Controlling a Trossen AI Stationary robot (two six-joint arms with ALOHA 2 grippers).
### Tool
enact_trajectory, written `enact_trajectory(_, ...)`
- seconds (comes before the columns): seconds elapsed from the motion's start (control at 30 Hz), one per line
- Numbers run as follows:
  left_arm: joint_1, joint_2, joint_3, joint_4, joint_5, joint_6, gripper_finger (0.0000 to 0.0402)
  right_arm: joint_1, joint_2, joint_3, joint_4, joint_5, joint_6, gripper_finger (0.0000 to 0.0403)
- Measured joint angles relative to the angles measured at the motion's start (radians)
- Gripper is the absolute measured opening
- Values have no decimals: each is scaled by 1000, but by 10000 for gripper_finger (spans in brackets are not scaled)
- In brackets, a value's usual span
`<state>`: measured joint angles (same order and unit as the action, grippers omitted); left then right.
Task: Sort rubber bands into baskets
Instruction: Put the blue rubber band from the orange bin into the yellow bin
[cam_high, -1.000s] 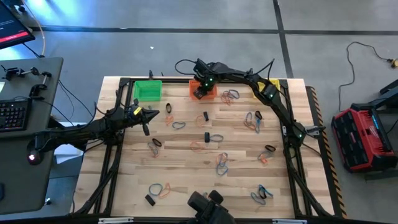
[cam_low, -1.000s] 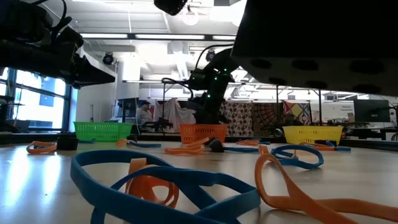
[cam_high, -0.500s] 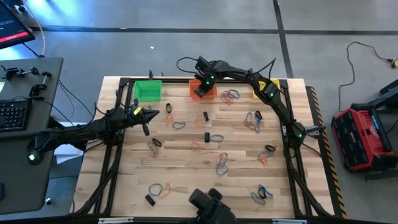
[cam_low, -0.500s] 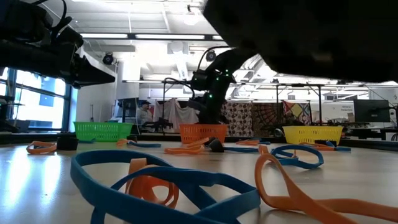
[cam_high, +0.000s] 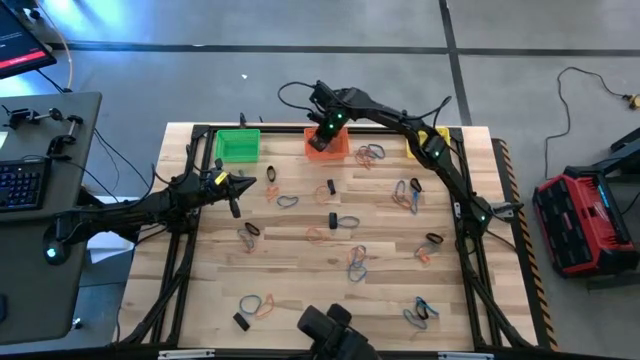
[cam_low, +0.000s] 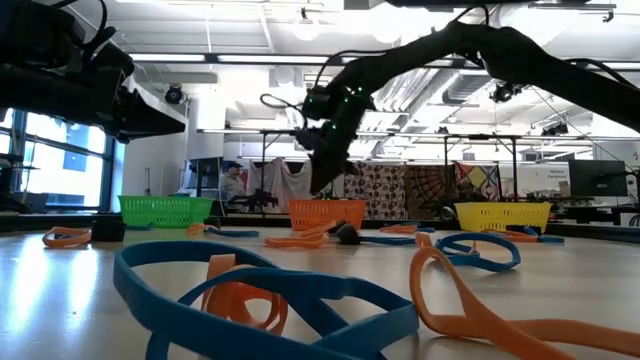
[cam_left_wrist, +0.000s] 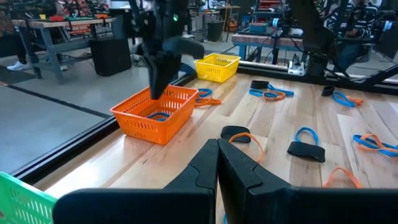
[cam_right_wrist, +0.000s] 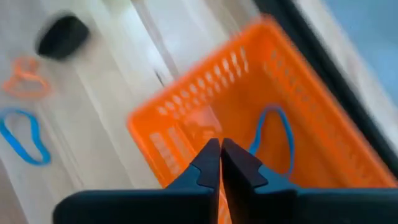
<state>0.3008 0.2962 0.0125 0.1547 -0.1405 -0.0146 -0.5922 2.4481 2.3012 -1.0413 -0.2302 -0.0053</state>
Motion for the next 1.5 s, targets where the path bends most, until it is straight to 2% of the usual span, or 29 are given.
enact_trajectory(0.23, 0, 0, 0, 0, 0, 0, 0, 18, 2, -120, 55, 116, 3, 72)
enact_trajectory(0.37, 0, 0, 0, 0, 0, 0, 0, 18, 4, -159, 95, 122, 36, 104)
enact_trajectory(0.7, 0, 0, 0, 0, 0, 8, 0, -5, 3, -203, 140, 32, 68, 110)
enact_trajectory(0.83, 0, 0, 0, 1, 0, 9, 0, -6, 3, -203, 141, 21, 60, 92)
enact_trajectory(1.03, 0, 0, 0, 1, 0, 9, 0, -10, 3, -203, 157, 19, 49, 9)
enact_trajectory(1.27, 0, 0, 0, 1, 0, 9, 0, -17, 0, -163, 152, 16, 42, 3)
enact_trajectory(1.5, 0, 0, 0, 1, 0, 10, 0, -8, -1, -26, 63, 13, 3, 1)
